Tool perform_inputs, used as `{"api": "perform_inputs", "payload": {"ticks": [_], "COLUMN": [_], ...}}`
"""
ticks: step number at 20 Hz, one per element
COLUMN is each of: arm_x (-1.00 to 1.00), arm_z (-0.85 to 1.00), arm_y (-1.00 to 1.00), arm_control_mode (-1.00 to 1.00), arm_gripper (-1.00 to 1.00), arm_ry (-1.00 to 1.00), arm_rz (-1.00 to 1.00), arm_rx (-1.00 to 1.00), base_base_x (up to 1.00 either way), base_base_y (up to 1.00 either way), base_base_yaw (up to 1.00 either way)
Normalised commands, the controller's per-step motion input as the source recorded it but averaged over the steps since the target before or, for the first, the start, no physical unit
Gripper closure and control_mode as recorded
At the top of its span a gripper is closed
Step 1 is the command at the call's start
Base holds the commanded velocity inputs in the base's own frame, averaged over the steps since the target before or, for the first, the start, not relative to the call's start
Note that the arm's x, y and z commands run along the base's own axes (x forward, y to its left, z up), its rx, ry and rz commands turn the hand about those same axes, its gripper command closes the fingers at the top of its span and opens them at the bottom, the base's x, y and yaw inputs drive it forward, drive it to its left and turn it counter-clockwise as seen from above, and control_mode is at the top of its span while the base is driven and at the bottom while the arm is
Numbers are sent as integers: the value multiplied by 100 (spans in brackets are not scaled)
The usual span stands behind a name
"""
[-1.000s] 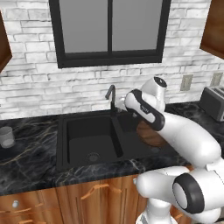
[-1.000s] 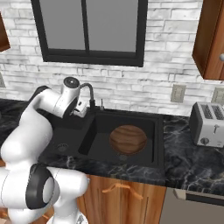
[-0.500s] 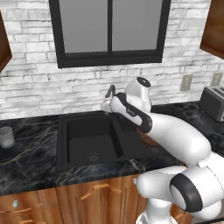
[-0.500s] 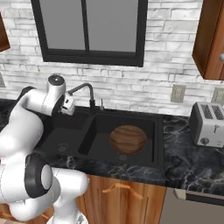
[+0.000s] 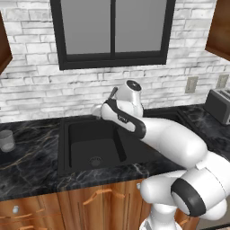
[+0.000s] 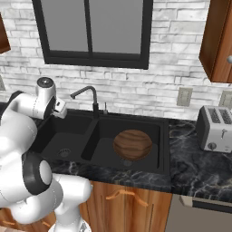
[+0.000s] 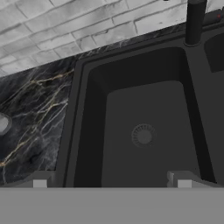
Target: Place the glass cup in the left basin and the bowl in the right basin of the sink.
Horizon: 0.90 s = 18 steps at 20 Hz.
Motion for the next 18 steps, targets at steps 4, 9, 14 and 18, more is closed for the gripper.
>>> {"api": "perform_inputs", "payload": {"ticks": [4,9,14,18], "arm_x": [0,4,4,0], "arm_z": [0,-4,-3,0], "arm_y": [34,26,22,14], "arm_control_mode": [-100,-100,-100,-100], "arm_gripper": [-100,-100,-100,-100], "arm_ry": [0,0,0,0], "arm_rz": [0,0,0,0], "arm_rx": [0,0,0,0], "base_base_x": [0,0,0,0], "base_base_y": [0,0,0,0], "base_base_yaw": [0,0,0,0]}}
